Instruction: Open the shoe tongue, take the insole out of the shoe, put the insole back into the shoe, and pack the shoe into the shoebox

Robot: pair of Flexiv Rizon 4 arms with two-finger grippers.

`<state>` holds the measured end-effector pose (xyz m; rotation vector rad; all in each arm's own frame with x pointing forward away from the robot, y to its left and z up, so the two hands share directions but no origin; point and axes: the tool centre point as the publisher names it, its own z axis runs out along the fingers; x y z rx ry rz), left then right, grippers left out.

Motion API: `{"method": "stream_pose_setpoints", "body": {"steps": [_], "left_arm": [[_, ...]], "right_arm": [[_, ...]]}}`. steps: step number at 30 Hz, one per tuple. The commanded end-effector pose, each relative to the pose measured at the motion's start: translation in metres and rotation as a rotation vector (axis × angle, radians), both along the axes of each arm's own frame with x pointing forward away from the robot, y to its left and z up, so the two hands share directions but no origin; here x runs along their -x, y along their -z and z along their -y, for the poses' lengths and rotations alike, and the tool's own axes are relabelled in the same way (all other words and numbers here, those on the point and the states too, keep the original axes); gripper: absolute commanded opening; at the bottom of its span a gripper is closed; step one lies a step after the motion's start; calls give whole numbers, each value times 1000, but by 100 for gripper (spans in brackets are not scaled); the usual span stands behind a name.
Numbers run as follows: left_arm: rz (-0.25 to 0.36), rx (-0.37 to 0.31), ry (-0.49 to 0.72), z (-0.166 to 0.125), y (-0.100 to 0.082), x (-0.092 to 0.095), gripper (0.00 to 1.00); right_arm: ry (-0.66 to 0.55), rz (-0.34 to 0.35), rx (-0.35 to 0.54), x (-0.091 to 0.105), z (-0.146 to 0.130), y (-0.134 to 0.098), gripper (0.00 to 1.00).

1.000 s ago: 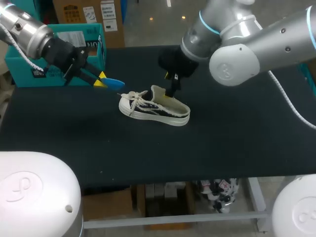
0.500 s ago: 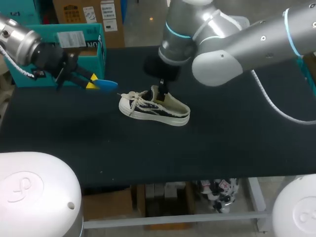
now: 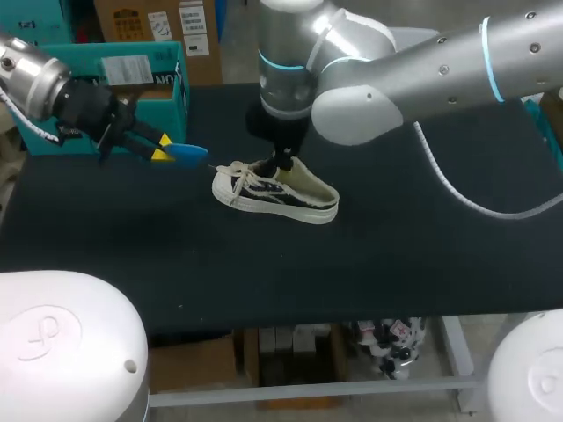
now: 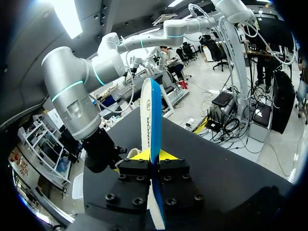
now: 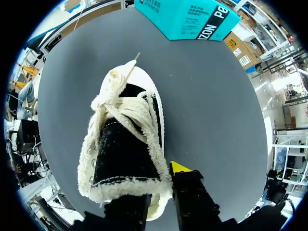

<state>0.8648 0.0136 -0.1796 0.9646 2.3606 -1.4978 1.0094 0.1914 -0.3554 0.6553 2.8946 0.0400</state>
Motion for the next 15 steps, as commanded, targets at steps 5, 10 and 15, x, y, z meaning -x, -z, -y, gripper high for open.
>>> {"method": "stream_pose_setpoints", "body": {"steps": [5, 10, 15], "left_arm": [[4, -2, 5, 1, -2, 1, 0], [8, 3, 18, 1, -5, 2, 0], [14, 4, 33, 2, -7, 4, 0]], "right_arm": [[182, -36, 26, 10, 14, -13, 0], [281, -22, -32, 22, 24, -23, 0], [390, -10, -86, 35, 31, -29, 0]]}}
